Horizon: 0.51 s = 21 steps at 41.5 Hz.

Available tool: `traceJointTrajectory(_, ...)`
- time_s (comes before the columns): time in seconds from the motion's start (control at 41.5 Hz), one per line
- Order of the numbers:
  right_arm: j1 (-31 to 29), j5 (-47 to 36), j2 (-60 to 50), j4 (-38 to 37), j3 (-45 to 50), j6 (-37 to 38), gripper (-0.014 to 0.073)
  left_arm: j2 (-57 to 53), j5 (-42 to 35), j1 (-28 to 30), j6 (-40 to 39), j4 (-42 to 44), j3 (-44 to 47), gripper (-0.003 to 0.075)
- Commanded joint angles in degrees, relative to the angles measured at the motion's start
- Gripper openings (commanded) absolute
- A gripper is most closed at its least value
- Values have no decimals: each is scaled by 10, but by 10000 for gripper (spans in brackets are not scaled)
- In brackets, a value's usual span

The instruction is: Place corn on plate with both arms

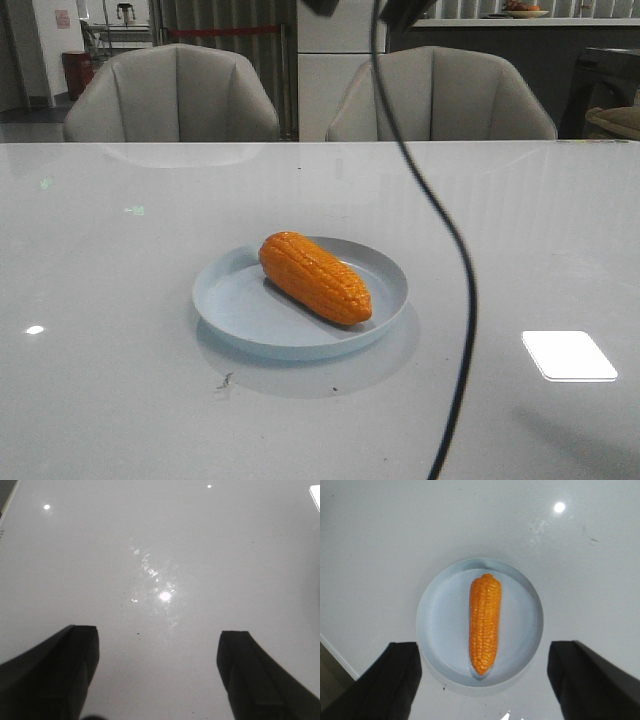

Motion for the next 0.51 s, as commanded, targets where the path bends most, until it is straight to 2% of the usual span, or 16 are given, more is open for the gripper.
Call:
traceJointTrajectory(0.0, -32, -1, -66, 2, -17, 1, 623, -8, -37, 0, -4, 1, -16, 546)
traceJointTrajectory(0.12, -79, 16, -109, -9, -13, 1, 623, -8, -37, 0, -4, 1, -16, 546)
traceJointTrajectory(0.217, -115, -10, -163, -16, 21, 0, 623, -8, -37, 0, -4, 1, -16, 546)
traceJointTrajectory(0.337, -161, -75, -243, -17, 112, 0, 623, -8, -37, 0, -4, 1, -16, 546)
traceJointTrajectory(0.482, -208, -172, -350, -19, 273, 0, 623, -8, -37, 0, -4, 1, -16, 546)
